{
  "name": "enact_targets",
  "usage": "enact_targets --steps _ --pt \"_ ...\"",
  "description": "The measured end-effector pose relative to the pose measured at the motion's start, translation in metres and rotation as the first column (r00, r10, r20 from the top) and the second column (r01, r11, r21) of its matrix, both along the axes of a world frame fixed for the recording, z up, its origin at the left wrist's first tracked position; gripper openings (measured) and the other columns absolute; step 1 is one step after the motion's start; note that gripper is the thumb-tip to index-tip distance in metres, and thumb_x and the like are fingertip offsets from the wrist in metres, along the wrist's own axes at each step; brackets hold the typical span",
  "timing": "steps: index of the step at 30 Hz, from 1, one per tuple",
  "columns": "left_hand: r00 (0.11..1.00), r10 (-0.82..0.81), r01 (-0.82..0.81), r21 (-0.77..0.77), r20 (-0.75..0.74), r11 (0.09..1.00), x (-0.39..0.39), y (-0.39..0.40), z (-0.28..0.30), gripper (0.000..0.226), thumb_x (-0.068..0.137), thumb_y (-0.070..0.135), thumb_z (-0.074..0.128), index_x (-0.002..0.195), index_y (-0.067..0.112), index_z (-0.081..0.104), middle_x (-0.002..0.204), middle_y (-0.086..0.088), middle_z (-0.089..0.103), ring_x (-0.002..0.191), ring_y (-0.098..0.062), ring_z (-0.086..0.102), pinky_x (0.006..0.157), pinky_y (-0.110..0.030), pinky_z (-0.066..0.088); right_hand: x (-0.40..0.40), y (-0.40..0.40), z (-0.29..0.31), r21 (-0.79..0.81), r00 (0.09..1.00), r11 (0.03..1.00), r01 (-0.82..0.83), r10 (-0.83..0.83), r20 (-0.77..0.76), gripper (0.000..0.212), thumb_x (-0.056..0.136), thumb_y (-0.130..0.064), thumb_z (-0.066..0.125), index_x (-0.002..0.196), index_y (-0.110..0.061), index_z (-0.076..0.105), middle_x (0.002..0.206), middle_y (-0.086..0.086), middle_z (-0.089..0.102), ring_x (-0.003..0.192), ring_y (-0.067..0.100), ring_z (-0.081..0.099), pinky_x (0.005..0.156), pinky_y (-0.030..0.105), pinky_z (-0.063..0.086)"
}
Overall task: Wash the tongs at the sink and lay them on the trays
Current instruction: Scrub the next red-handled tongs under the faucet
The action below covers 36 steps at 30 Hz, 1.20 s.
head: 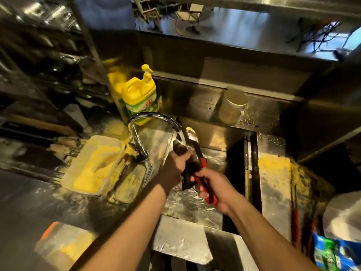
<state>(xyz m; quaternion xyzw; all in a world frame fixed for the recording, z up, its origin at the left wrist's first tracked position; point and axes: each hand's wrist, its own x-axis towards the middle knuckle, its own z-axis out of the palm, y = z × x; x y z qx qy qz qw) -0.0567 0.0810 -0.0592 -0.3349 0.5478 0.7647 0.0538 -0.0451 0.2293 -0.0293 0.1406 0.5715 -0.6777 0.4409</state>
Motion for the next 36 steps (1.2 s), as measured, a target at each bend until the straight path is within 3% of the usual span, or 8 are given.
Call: enact_targets --steps 6,9,17,21,25,28,31,36 --pt "0.980 0.179 -0.177 -0.035 0.089 0.984 -0.042 -0.015 0.005 0.020 0.090 -0.010 0.053 0.109 -0.002 0.057 0.095 -0.021 0.064 0.071 -0.027 0.065 0.046 -0.030 0.058 -0.002 -0.003 0.004 -0.074 1.000 0.997 0.025 -0.025 -0.008 0.031 0.086 -0.010 0.058 0.115 0.002 0.055 0.077 0.009 0.062 0.047 0.010 0.041 0.032 0.019 0.034" --pt "0.985 0.137 -0.128 -0.083 0.102 0.988 -0.048 -0.004 0.007 0.021 0.089 -0.010 0.052 0.107 -0.005 0.061 0.105 -0.026 0.067 0.082 -0.032 0.070 0.064 -0.037 0.062 -0.006 -0.009 0.007 -0.047 0.998 0.997 0.060 -0.061 -0.030 0.021 0.087 -0.009 0.057 0.105 -0.001 0.056 0.072 0.006 0.062 0.045 0.010 0.041 0.031 0.019 0.033" --pt "0.983 0.119 -0.115 -0.033 0.139 0.993 -0.051 0.014 -0.002 0.023 0.092 -0.008 0.048 0.112 -0.006 0.059 0.111 -0.029 0.068 0.075 -0.032 0.070 0.050 -0.030 0.058 -0.014 -0.008 0.012 0.073 0.993 0.995 0.067 -0.059 -0.107 0.006 0.086 -0.009 0.057 0.088 -0.004 0.056 0.067 0.007 0.053 0.045 0.012 0.037 0.033 0.021 0.029" --pt "0.987 0.050 -0.035 -0.098 0.151 0.995 -0.060 -0.003 -0.009 0.039 0.099 0.009 0.051 0.137 -0.004 0.054 0.137 -0.027 0.059 0.118 -0.042 0.064 0.079 -0.035 0.054 -0.005 0.009 0.008 0.045 0.995 0.999 0.021 -0.016 -0.098 0.019 0.082 -0.008 0.060 0.099 -0.003 0.053 0.068 0.005 0.055 0.042 0.009 0.037 0.032 0.018 0.026" --pt "0.974 0.116 -0.085 -0.160 0.195 0.983 -0.062 -0.025 -0.018 0.049 0.099 0.022 0.057 0.143 0.000 0.050 0.144 -0.024 0.055 0.129 -0.041 0.058 0.090 -0.041 0.053 -0.003 0.051 0.010 -0.084 0.998 0.995 -0.059 0.059 -0.001 0.048 0.072 -0.026 0.073 0.108 0.000 0.054 0.076 0.009 0.062 0.043 0.010 0.043 0.030 0.019 0.032" --pt "0.959 0.144 -0.124 -0.096 0.243 0.988 -0.051 -0.025 -0.027 0.046 0.099 0.029 0.059 0.136 0.002 0.052 0.131 -0.021 0.060 0.120 -0.038 0.062 0.094 -0.044 0.054 -0.013 0.062 0.011 -0.209 0.995 0.977 0.048 -0.028 0.096 0.054 0.085 -0.048 0.059 0.112 -0.002 0.058 0.078 0.017 0.061 0.043 0.014 0.045 0.031 0.020 0.037" --pt "0.957 0.175 -0.187 0.031 0.230 0.982 -0.038 -0.011 -0.030 0.030 0.099 0.024 0.062 0.115 -0.001 0.064 0.099 -0.016 0.066 0.079 -0.030 0.068 0.068 -0.033 0.058 -0.021 0.059 0.012 -0.178 0.986 0.973 0.144 -0.126 0.108 0.050 0.093 -0.040 0.045 0.118 0.002 0.055 0.079 0.018 0.064 0.047 0.018 0.052 0.034 0.023 0.041" --pt "0.965 0.162 -0.177 0.059 0.204 0.982 -0.021 0.002 -0.040 0.022 0.096 0.030 0.065 0.089 0.009 0.067 0.079 -0.008 0.070 0.065 -0.022 0.068 0.055 -0.026 0.054 -0.027 0.053 0.011 -0.108 0.978 0.972 0.207 -0.202 0.058 0.037 0.078 -0.010 0.078 0.108 0.006 0.064 0.095 0.029 0.071 0.075 0.032 0.074 0.058 0.032 0.061"
